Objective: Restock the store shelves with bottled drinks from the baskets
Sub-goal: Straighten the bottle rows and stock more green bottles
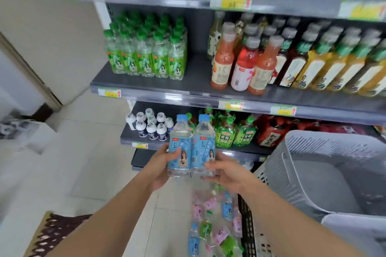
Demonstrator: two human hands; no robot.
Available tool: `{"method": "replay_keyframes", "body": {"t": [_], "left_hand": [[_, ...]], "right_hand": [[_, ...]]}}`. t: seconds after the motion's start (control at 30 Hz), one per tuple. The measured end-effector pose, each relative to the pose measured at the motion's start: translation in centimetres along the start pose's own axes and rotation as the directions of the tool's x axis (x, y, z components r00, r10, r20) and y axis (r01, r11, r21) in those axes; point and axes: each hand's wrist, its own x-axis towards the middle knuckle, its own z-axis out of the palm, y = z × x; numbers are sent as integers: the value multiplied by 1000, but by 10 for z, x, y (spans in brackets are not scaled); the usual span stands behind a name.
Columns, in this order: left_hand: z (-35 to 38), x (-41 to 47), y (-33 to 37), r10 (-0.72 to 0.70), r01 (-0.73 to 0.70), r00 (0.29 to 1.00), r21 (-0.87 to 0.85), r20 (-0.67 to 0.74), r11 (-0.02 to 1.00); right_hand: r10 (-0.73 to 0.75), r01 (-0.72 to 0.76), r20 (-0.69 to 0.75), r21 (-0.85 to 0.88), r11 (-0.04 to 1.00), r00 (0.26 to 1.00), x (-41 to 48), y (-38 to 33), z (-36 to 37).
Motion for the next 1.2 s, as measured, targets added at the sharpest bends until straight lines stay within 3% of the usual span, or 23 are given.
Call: {"method": "replay_keyframes", "body": {"t": [0.33,0.73,1.0,1.2], "left_hand": [[79,-55,110,286,-283,958,95,-21,955],[148,-69,246,533,-537,844,105,64,837],[155,-43,339,616,-628,774,51,147,777],[149,-12,393,617,-638,759,45,208,769]], "right_hand": [[-300,299,18,-160,941,954,-59,-120,22],[-648,640,62,-253,725,759,-101,-269,58],[-787,729,-63,-335,596,614,-78,-361,95],[-804,691,-111,-452,564,584,-35,-405,106]]}}
